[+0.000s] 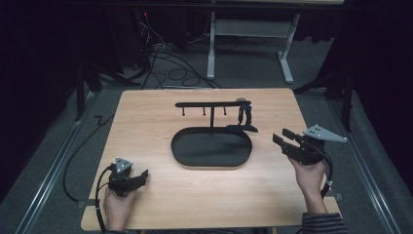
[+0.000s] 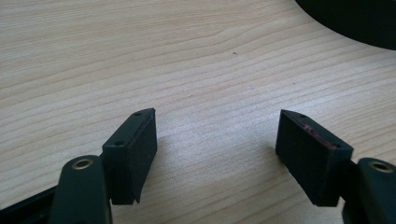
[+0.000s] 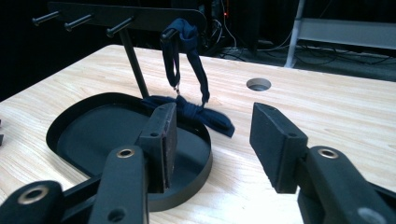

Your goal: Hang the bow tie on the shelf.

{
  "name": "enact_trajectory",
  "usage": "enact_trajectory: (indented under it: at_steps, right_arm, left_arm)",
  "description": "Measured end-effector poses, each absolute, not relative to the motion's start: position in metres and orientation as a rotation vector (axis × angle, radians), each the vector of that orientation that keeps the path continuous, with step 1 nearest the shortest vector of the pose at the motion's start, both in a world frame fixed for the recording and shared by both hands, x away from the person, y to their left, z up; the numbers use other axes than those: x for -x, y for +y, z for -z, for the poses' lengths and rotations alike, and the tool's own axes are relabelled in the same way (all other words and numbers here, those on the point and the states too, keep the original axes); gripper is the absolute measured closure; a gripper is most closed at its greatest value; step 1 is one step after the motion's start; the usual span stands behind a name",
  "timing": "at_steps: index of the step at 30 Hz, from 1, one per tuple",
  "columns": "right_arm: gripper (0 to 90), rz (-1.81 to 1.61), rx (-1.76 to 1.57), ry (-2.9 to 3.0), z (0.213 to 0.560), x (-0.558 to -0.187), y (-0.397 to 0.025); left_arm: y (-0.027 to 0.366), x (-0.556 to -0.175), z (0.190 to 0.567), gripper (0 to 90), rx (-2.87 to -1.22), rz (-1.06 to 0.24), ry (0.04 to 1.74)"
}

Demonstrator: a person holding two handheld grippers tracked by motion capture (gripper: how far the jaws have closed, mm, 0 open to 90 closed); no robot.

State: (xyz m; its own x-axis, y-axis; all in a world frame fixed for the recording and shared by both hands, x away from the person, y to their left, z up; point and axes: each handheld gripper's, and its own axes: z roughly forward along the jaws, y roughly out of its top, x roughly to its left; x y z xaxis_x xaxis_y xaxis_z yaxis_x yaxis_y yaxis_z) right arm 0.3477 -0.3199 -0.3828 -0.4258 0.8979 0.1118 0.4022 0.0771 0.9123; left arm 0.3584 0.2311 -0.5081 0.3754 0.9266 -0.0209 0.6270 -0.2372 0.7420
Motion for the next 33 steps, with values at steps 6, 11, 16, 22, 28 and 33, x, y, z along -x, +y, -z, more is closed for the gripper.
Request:
enact_trajectory:
  at_steps: [6, 11, 16, 22, 28, 33]
  right_arm:
    - [47.7, -1.331, -1.307, 1.861, 0.389, -0.339, -0.324]
    - [47.7, -1.33, -1.319, 1.853, 0.391, -0.335, -0.327]
    - [47.9, -1.333, -1.335, 1.853, 0.398, -0.328, -0.328]
    - [48.2, -1.341, -1.354, 1.846, 0.404, -0.323, -0.329]
    - [48.5, -1.347, -1.367, 1.842, 0.411, -0.319, -0.331]
    - [49.1, -1.353, -1.383, 1.853, 0.419, -0.317, -0.331]
  left_arm:
    - [0.231, -0.358, 0.508, 29.7, -1.964, -0.57, 1.338]
    - [0.231, -0.358, 0.508, 29.7, -1.962, -0.568, 1.34]
    - [0.231, -0.358, 0.508, 29.6, -1.963, -0.568, 1.338]
    - [0.231, -0.358, 0.508, 29.6, -1.963, -0.569, 1.338]
    - [0.231, -0.358, 0.508, 29.8, -1.962, -0.574, 1.337]
    - [0.231, -0.358, 0.508, 29.7, -1.962, -0.574, 1.337]
